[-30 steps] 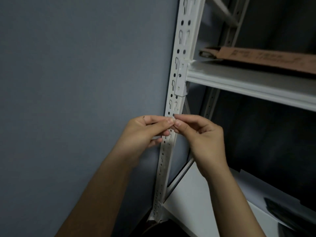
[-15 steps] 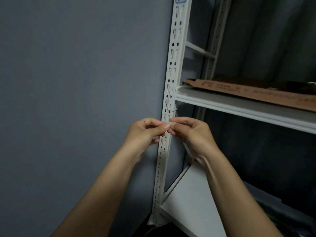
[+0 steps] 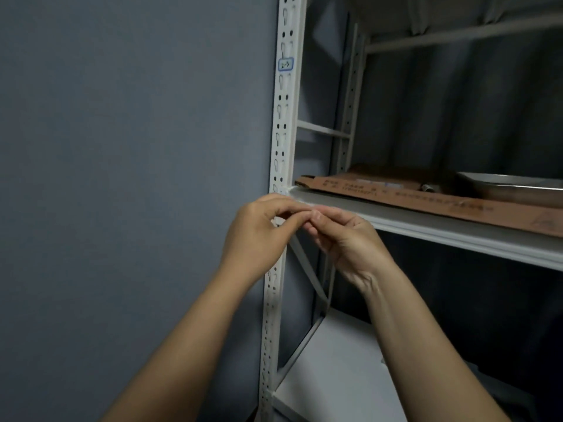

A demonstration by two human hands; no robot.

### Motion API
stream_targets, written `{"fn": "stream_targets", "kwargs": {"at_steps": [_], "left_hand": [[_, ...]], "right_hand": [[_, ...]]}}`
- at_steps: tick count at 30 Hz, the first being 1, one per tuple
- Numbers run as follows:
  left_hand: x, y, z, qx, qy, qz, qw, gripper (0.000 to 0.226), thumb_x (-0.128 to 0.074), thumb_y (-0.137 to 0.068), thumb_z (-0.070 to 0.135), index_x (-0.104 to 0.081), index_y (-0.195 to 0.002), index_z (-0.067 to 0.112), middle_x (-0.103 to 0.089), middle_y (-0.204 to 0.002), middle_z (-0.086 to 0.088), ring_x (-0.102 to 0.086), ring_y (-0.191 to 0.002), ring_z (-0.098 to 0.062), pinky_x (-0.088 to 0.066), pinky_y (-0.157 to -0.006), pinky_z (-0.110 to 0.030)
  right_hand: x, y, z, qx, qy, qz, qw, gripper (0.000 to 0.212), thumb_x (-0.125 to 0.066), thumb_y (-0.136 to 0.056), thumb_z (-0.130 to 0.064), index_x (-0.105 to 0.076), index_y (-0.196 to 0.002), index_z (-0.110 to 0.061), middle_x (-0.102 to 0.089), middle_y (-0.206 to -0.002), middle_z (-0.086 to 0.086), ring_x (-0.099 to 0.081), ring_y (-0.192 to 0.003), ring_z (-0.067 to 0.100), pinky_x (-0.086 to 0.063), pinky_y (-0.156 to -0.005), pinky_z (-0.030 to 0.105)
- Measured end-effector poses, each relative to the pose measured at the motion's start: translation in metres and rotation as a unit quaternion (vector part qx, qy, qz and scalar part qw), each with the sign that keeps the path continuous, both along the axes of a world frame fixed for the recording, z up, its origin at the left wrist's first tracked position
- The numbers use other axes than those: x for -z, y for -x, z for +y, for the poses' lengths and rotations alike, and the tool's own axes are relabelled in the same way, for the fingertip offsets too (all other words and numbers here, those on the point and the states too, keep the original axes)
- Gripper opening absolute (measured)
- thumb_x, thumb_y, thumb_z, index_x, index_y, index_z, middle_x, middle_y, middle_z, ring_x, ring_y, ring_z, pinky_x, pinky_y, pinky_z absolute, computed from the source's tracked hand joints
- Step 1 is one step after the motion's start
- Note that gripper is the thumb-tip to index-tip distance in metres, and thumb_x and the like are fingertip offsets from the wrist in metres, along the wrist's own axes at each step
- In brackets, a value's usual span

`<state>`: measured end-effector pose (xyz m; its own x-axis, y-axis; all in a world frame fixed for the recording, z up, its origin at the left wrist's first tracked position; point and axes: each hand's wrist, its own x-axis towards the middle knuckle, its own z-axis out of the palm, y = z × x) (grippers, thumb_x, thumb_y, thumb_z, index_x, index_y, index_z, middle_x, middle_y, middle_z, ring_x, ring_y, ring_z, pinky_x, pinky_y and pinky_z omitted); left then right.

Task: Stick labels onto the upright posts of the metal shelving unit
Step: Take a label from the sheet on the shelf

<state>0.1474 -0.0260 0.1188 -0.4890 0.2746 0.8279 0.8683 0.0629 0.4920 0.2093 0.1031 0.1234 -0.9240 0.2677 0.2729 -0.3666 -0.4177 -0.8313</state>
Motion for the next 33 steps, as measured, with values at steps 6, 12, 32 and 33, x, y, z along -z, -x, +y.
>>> {"fn": "stream_targets", "kwargs": {"at_steps": [6,12,32,33], "left_hand": [[-0.026,-0.008,0.043,0.032,-0.079,-0.149,0.985,0.021,-0.072,-0.081,0.019,-0.071,-0.069,0.036,-0.072,-0.075,0.009,-0.066,-0.072,-0.005,-0.050,-0.066,-0.026],[-0.061,-0.013,0.088,0.080,-0.139,-0.244,0.956,0.014,-0.068,-0.085,0.015,-0.072,-0.075,0.024,-0.072,-0.071,0.004,-0.069,-0.071,-0.012,-0.047,-0.055,-0.019],[-0.134,0.013,0.247,0.203,0.069,-0.245,0.946,0.020,-0.059,-0.089,0.012,-0.066,-0.073,0.022,-0.062,-0.078,-0.003,-0.056,-0.074,-0.016,-0.044,-0.067,-0.025],[-0.134,0.015,0.255,0.196,0.081,-0.220,0.952,0.020,-0.059,-0.089,0.013,-0.064,-0.072,0.023,-0.059,-0.077,-0.001,-0.053,-0.074,-0.015,-0.041,-0.068,-0.025]], "right_hand": [[-0.016,0.006,0.009,0.176,-0.029,0.043,0.983,0.012,-0.059,-0.090,0.003,-0.069,-0.095,0.000,-0.073,-0.083,0.009,-0.069,-0.076,0.014,-0.057,-0.071,0.018],[-0.042,0.013,0.049,0.325,-0.247,0.096,0.908,0.020,-0.061,-0.089,0.001,-0.072,-0.095,-0.014,-0.073,-0.093,0.000,-0.069,-0.090,0.009,-0.055,-0.083,0.021],[-0.128,-0.003,0.215,0.524,-0.676,-0.050,0.517,0.019,-0.051,-0.088,-0.009,-0.070,-0.093,-0.010,-0.068,-0.097,0.014,-0.061,-0.092,0.034,-0.048,-0.075,0.040],[-0.132,-0.008,0.225,0.522,-0.675,-0.102,0.512,0.020,-0.051,-0.088,-0.009,-0.069,-0.096,-0.011,-0.067,-0.101,0.015,-0.061,-0.094,0.035,-0.049,-0.077,0.040]]}}
